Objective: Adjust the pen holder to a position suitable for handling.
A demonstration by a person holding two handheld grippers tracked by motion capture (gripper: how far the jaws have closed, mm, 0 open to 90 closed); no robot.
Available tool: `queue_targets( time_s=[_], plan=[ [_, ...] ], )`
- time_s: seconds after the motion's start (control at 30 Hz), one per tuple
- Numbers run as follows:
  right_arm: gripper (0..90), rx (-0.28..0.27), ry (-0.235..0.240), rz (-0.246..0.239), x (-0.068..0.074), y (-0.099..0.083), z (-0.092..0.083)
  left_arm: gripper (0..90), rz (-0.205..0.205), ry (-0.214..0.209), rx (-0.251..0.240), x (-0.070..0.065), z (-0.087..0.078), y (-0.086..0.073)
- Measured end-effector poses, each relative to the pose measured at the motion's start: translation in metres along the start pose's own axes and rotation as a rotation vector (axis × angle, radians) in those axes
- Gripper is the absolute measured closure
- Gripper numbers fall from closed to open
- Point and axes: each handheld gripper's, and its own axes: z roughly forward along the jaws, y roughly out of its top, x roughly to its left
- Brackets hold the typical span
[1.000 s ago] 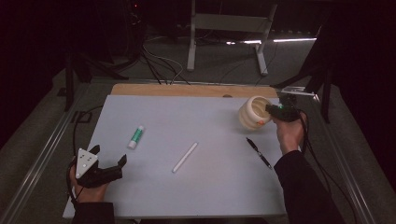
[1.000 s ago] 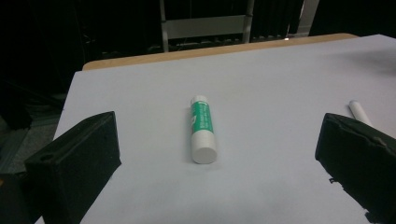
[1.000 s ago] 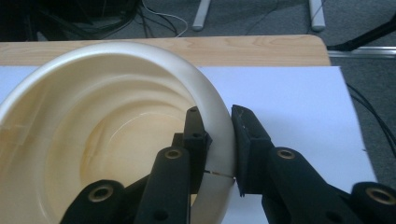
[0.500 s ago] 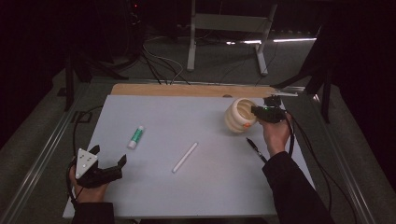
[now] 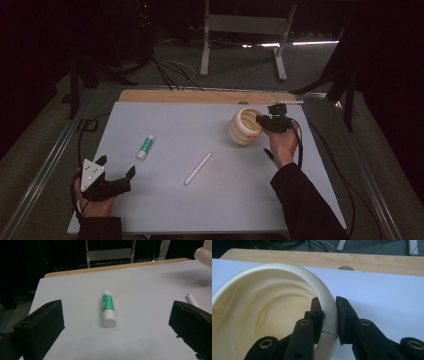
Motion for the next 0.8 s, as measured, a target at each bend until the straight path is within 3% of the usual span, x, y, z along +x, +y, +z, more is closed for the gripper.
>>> queue_targets(
  time_s=[0.8],
  plan=[
    [77.8, 0.038, 0.046, -0.031, 0.042, -0.004, 0.025, 0.4, 0.005, -0.003, 0.003, 0.000, 0.000, -0.001]
  ],
)
